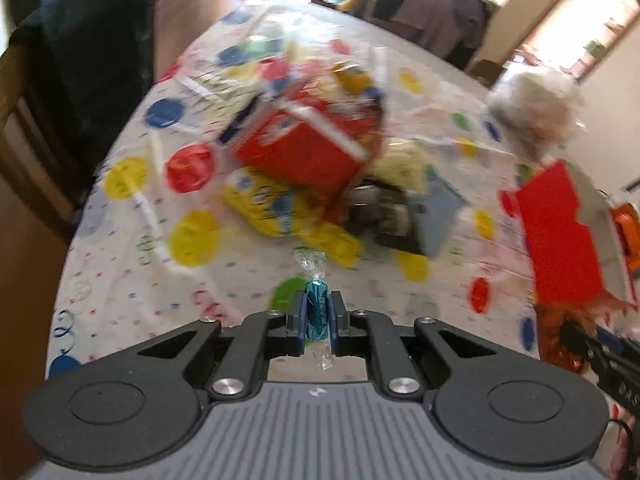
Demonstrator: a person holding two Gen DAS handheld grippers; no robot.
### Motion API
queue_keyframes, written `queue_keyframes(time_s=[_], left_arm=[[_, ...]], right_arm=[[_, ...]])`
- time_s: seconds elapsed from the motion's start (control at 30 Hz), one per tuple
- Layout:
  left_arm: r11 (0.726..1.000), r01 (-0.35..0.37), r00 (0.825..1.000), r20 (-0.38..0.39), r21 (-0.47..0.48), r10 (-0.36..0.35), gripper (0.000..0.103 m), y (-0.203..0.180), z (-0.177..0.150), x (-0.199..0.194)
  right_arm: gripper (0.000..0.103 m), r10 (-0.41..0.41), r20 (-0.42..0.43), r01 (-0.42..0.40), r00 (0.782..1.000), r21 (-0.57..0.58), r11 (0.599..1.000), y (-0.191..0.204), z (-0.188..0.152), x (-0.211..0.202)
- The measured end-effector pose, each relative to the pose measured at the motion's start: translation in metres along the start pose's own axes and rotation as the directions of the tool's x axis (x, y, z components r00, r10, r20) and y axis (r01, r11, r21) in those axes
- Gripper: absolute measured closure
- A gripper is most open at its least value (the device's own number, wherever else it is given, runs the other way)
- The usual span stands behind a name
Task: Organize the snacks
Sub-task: 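Carry the teal candy and Oreo packet into the red box and release both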
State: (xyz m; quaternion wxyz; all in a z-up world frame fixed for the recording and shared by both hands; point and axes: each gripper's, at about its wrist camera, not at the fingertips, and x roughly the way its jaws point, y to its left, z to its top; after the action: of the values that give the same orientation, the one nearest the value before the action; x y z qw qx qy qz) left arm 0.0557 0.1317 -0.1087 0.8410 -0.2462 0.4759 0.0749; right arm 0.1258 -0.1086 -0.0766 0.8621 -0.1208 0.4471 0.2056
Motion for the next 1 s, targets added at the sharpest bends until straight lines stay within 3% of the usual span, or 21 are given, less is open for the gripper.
queue_keyframes(time_s=[0.27, 0.5, 0.73, 1.0], left_arm=[[0.984, 0.068, 0.996, 0.05, 0.166, -0.078, 0.092, -0.07, 0.008, -0.02], [0.962, 0.108, 0.99, 0.06, 0.251, -0.126, 0.092, -0.145, 0.017, -0.017], [0.927, 0.13, 0.982, 0.085, 0.352, -0.17, 0.092, -0.239, 0.025, -0.009], [0.888, 0.132, 0.983, 0.057, 0.441, -0.175, 0.092, -0.333, 0.032, 0.023]], right_arm=[[0.064, -0.047, 0.084, 0.042, 0.995, 0.06, 0.997, -0.039, 0.018, -0.032], [0.064, -0.093, 0.136, 0.085, 0.986, 0.063, 0.994, -0.092, 0.036, -0.046], [0.064, -0.124, 0.161, 0.112, 0.979, 0.082, 0.99, -0.158, 0.047, -0.051], [0.064, -0.154, 0.14, 0.143, 0.978, 0.089, 0.986, -0.217, 0.056, -0.031]])
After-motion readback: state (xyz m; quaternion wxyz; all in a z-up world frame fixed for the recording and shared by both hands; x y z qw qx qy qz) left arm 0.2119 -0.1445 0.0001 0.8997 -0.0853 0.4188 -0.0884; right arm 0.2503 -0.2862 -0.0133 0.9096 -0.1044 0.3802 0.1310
